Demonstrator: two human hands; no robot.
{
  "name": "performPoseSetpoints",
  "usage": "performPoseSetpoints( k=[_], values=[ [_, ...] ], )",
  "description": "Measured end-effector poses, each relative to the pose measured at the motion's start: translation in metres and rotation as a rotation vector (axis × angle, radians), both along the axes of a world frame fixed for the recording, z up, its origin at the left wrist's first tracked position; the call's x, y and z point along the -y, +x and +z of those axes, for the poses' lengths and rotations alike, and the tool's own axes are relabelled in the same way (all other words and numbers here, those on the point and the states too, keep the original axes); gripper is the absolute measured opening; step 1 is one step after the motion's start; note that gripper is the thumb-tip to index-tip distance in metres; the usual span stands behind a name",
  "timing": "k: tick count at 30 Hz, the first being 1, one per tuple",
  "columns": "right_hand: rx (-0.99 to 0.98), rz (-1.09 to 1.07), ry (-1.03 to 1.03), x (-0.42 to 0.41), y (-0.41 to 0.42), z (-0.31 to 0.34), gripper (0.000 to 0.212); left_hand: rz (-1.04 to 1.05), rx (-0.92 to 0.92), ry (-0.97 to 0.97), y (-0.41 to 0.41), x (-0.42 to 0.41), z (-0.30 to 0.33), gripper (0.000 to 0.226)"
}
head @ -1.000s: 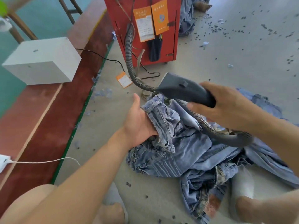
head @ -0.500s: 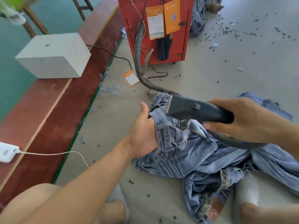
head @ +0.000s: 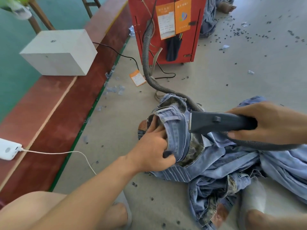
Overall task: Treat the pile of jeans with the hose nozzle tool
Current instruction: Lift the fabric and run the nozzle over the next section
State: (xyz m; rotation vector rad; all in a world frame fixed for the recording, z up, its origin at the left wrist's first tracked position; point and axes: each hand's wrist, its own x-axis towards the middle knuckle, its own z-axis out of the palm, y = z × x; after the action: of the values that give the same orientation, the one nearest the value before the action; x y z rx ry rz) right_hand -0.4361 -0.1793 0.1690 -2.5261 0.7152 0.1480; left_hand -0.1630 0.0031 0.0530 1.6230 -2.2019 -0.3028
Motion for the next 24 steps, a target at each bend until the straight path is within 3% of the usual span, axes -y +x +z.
performPoseSetpoints(
  k=[2,4,8,12,13,14,17,20,22,23,24],
  values=[
    [-0.005,0.026,0.012,-0.003,0.008,-0.005,0.032,-0.075,0.177,-0.038,-0.004,-0.004,0.000,0.037],
    [0.009,0.066,0.038,-0.010,0.018,-0.010,0.020,-0.112,0.278,-0.033,-0.007,-0.006,0.001,0.033],
    [0.132,0.048,0.033,-0.020,0.030,-0.014,0.018,-0.117,0.321,-0.048,-0.005,-0.004,0.004,0.023],
    [0.221,-0.127,0.035,-0.009,0.027,-0.009,0.011,-0.099,0.370,0.003,-0.003,-0.004,0.007,0.041],
    [0.235,-0.167,0.028,-0.005,0.026,-0.009,0.009,-0.044,0.255,0.089,-0.003,-0.003,0.009,0.040],
    [0.241,-0.203,0.014,-0.001,0.025,-0.009,0.009,0.065,0.021,0.219,-0.005,-0.001,0.015,0.036],
    [0.255,-0.264,-0.010,0.003,0.019,-0.009,0.015,0.572,-1.048,0.655,-0.001,0.010,0.035,0.030],
    [0.267,-0.252,-0.012,0.000,0.019,-0.006,0.012,0.608,-1.709,0.568,0.037,0.026,0.035,0.057],
    [0.289,-0.240,-0.026,-0.002,0.020,-0.004,0.020,0.498,-1.976,0.475,0.055,0.036,0.037,0.073],
    [0.304,-0.243,-0.025,-0.003,0.019,-0.004,0.019,0.540,-1.932,0.486,0.052,0.040,0.033,0.071],
    [0.315,-0.251,-0.019,-0.003,0.019,-0.005,0.015,0.614,-1.767,0.539,0.043,0.042,0.025,0.063]
  ],
)
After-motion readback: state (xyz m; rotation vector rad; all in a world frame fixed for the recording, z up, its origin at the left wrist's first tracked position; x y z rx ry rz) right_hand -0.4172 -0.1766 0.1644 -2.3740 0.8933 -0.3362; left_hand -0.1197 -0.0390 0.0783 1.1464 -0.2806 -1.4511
